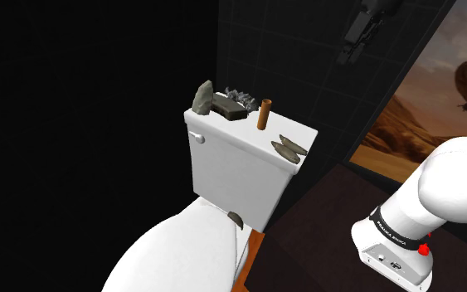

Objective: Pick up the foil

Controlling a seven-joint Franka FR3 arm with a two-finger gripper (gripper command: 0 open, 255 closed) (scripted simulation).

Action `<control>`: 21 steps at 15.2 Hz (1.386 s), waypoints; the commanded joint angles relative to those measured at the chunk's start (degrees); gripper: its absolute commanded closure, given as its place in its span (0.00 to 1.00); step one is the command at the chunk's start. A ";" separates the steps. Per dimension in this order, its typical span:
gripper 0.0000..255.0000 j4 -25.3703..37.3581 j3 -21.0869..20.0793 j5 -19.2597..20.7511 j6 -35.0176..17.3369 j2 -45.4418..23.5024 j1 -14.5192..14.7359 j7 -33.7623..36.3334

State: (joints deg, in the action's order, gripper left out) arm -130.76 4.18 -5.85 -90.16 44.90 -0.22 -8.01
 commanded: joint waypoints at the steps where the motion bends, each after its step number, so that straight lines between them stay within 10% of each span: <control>1: 0.00 0.00 0.00 0.00 0.00 0.00 0.00 0.00; 21: 0.00 24.97 -1.25 -1.18 -14.23 -45.40 1.42 1.75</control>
State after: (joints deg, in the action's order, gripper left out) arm -107.88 2.94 -6.98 -104.31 2.02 1.17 -6.39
